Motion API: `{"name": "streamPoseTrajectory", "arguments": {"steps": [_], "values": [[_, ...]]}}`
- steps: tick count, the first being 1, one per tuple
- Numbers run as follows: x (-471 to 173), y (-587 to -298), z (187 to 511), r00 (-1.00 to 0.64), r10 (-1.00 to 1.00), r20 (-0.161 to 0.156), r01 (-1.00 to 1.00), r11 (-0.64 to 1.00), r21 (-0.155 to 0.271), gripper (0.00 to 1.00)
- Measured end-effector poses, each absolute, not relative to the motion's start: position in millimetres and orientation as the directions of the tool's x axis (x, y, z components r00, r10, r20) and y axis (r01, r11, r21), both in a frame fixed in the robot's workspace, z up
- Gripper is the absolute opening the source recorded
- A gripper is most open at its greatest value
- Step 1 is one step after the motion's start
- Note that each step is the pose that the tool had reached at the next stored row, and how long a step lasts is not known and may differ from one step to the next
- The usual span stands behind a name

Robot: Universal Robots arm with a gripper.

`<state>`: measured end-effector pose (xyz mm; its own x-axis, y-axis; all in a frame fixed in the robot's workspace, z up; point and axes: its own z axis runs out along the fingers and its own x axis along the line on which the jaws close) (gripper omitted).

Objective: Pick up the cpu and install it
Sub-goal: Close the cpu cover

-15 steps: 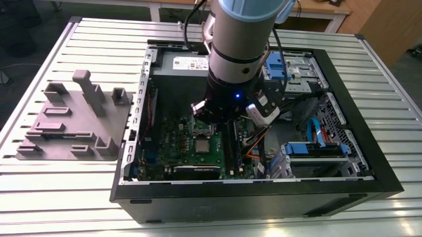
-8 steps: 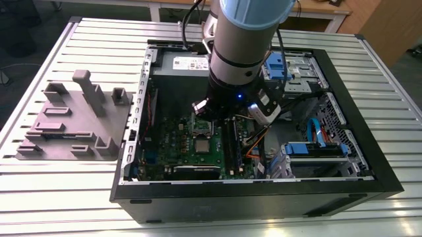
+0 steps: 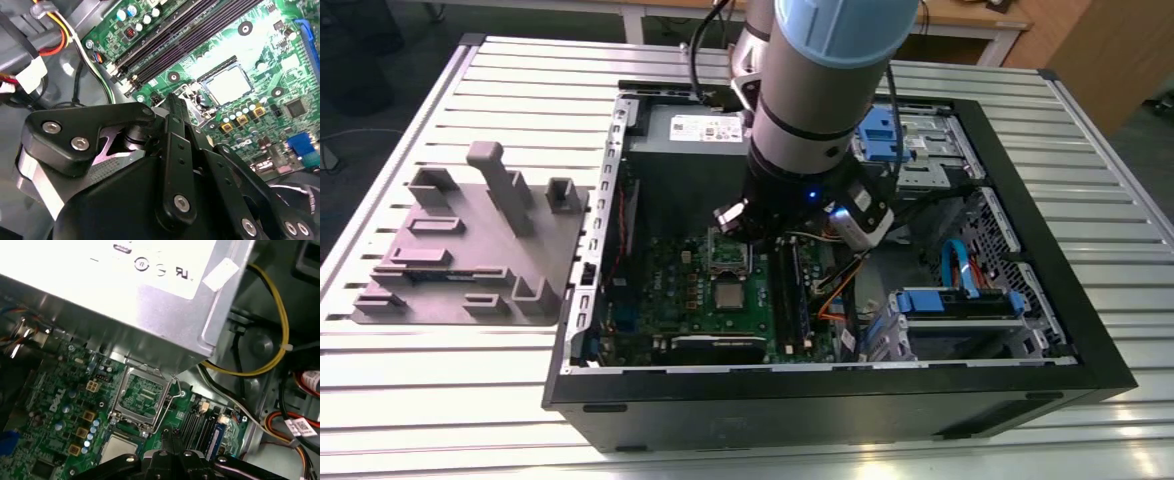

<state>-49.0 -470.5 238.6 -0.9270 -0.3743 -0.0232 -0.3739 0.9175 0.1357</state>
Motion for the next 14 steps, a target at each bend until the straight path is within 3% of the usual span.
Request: {"name": "streamPoseTrajectory", "arguments": {"steps": [14], "values": [[-43.1, -467.1, 236.0, -0.839, -0.543, -0.023, -0.541, 0.830, 0.136, 0.10]]}}
